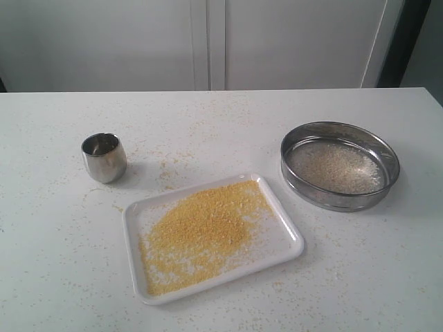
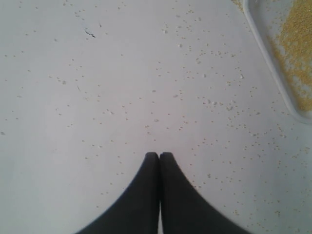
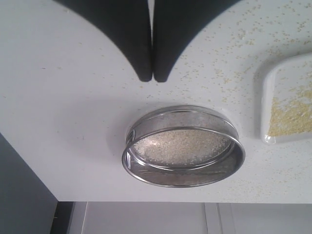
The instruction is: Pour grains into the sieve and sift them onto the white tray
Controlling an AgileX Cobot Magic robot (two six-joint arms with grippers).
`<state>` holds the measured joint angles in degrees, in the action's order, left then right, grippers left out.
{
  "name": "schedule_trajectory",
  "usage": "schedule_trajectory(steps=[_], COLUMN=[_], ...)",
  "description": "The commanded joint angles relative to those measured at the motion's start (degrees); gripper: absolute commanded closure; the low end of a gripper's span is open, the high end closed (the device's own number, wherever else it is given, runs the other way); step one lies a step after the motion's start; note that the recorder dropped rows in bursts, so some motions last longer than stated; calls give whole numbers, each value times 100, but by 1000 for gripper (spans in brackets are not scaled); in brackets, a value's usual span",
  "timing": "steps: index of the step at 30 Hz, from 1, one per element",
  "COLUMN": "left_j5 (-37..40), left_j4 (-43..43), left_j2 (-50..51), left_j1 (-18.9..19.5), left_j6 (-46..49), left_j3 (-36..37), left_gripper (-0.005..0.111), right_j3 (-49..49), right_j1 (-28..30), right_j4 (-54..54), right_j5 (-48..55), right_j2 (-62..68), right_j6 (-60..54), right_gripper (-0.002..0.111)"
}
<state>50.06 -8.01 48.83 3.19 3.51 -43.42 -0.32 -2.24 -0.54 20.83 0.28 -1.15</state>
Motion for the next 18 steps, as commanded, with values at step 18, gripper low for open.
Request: schedule_trajectory(steps=[18], left_j5=[-874], left_j4=[-48], left_j2=[-575], left_j1=[12], left_j6=[139], left_j3=[682], left_gripper=[107], right_j3=[32], right_j1=[-1], right_j4=[54], right_j5=[-92], right_j2=[-28], right_j6=[-11], right_gripper=[108])
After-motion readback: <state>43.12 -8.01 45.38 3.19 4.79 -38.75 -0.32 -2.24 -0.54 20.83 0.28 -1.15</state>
